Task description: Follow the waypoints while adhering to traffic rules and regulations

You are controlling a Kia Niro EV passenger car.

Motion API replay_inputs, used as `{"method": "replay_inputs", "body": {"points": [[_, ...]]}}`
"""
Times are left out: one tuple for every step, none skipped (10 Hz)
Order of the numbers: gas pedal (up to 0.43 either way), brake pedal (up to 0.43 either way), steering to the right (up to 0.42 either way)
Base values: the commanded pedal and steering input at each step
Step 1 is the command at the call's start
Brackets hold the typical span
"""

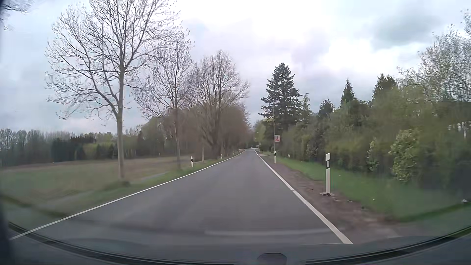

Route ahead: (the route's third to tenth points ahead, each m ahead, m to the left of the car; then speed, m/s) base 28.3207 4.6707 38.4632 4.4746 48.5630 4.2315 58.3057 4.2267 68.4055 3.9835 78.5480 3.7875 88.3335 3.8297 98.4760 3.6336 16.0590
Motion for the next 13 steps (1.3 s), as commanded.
{"method": "replay_inputs", "body": {"points": [[0.220, 0.000, -0.002], [0.220, 0.000, -0.002], [0.209, 0.000, -0.002], [0.209, 0.000, -0.001], [0.197, 0.000, 0.000], [0.197, 0.000, -0.001], [0.197, 0.000, -0.001], [0.189, 0.000, -0.002], [0.177, 0.000, -0.005], [0.177, 0.000, -0.005], [0.177, 0.000, -0.004], [0.177, 0.000, -0.003], [0.177, 0.000, -0.002]]}}
